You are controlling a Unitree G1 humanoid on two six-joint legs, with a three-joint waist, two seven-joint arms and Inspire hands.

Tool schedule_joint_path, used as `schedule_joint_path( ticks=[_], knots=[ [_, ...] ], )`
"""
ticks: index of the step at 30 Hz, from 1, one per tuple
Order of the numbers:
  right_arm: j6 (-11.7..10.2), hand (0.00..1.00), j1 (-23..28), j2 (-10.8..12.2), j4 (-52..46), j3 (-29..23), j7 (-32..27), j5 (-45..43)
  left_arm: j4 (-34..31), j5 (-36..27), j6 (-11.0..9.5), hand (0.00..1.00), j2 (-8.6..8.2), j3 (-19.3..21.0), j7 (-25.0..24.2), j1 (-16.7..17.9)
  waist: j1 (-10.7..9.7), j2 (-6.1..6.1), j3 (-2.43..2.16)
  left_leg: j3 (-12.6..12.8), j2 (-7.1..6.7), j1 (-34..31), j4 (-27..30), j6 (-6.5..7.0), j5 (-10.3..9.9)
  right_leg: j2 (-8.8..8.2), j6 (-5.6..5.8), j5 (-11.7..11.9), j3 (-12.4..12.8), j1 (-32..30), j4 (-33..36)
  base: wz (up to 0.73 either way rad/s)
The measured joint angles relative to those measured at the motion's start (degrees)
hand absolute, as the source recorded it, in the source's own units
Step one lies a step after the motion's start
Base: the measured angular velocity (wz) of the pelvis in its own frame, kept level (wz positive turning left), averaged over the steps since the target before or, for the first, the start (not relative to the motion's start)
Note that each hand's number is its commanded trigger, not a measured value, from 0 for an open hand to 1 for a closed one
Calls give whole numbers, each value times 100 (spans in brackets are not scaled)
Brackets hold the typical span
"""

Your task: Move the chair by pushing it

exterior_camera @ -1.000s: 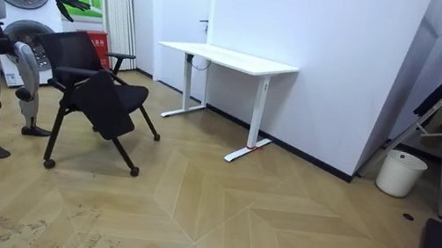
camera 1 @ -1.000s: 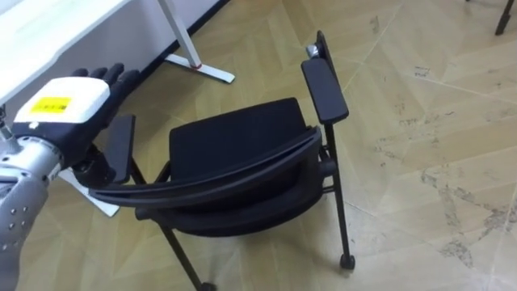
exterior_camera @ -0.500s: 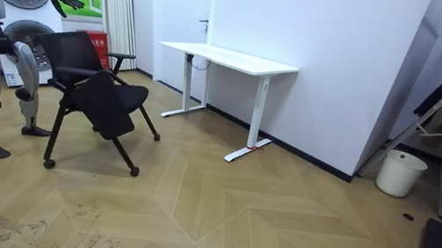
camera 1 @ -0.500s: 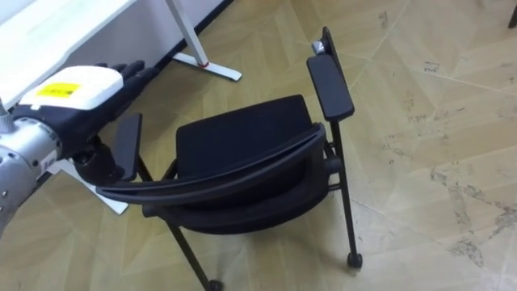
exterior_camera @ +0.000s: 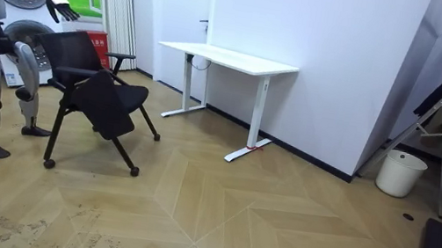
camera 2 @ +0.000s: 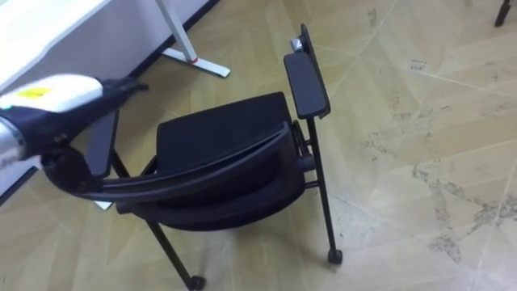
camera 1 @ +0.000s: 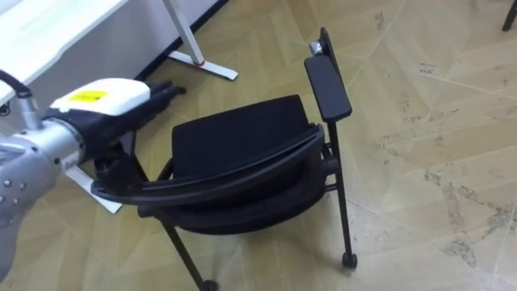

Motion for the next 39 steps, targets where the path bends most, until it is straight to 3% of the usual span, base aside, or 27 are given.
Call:
schedule_joint_path(
  ticks=[8,10,13,16,25,28,34,37,39],
  knots=[
    [-3,0,-11,-5,-5,55,33,6,34,11,190,0,-86,-167,-272,409,-235,-12,9,12,-4,39,8,0,0,0,0,0,3,32,-2,1],
    [-2,0,-5,-3,-10,54,53,53,147,14,190,0,-171,-168,-275,524,-254,-12,10,15,-4,70,5,0,0,0,1,0,14,37,-4,-4],
    [-6,0,-42,35,-5,67,55,106,450,98,193,0,-515,-229,-240,826,-362,-38,27,16,-3,71,9,2,1,2,5,-3,22,32,-16,1],
    [-5,0,-76,118,10,117,61,115,670,130,207,0,-702,-366,-161,884,-384,-119,56,12,-3,29,69,3,1,0,14,-12,24,7,-25,0],
    [127,0,-160,119,-26,142,255,82,831,323,269,0,-790,-376,-67,953,-556,-161,52,20,-9,23,100,3,1,-8,13,-10,21,40,-13,0],
    [166,0,-165,120,-27,137,253,49,874,591,347,0,-1030,-379,45,1035,-568,-166,52,31,-12,59,67,2,1,-7,13,-10,31,56,-18,-1],
    [180,0,-171,133,-43,139,208,48,1194,633,256,0,-1205,-373,327,1022,-562,-199,59,51,-15,154,51,2,1,-9,12,-21,65,118,-9,-1],
    [180,0,-161,157,-93,143,114,40,1336,748,173,0,-1359,-360,543,1016,-517,-296,45,73,-11,168,73,2,1,-7,15,-54,148,105,-3,-4],
    [168,0,-147,156,-215,136,-15,28,1524,900,8,0,-1520,-353,838,1037,-466,-375,29,94,-8,191,74,2,1,-4,15,-53,162,99,9,-7]
  ],
)
